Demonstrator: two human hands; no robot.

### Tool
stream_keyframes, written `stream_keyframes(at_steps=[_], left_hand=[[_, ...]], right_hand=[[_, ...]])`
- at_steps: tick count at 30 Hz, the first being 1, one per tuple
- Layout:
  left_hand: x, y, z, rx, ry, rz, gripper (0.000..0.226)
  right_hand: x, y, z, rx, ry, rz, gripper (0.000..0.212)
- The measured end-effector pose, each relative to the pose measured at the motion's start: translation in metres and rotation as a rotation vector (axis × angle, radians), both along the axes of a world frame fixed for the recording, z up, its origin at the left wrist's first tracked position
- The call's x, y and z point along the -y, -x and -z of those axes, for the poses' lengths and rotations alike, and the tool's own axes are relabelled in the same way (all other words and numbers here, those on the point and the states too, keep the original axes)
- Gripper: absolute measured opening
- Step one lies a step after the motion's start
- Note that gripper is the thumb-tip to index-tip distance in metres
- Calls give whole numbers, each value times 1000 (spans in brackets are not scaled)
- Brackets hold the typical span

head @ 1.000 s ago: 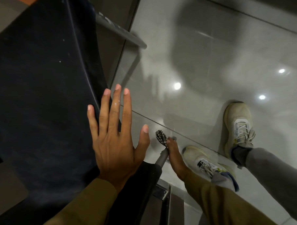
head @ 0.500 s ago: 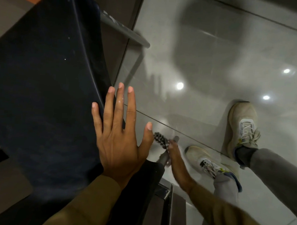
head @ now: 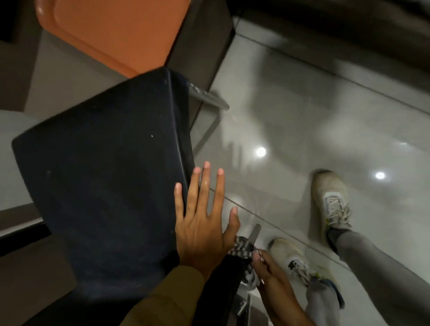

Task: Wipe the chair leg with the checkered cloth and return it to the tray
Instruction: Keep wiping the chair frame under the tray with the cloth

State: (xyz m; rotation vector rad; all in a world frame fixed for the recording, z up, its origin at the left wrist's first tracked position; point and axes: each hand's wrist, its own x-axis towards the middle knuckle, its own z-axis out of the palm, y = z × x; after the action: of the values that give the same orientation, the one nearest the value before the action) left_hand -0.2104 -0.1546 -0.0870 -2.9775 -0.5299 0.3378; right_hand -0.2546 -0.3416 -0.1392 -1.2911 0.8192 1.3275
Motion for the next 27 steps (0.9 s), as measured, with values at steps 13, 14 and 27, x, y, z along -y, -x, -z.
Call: stream_keyframes(at_steps=[13,14,27], left_hand=[[-143,-193,-8,238,280,-281,72],[-153,-209,-6,248,308,-335,71],[-156,-230,-2,214,184,-386,66]], right_hand=[[-63,-185,14,387,157,47,28],[-84,-197,13,462,121,64,30],[-286,-267,57,427,-207,44,65]])
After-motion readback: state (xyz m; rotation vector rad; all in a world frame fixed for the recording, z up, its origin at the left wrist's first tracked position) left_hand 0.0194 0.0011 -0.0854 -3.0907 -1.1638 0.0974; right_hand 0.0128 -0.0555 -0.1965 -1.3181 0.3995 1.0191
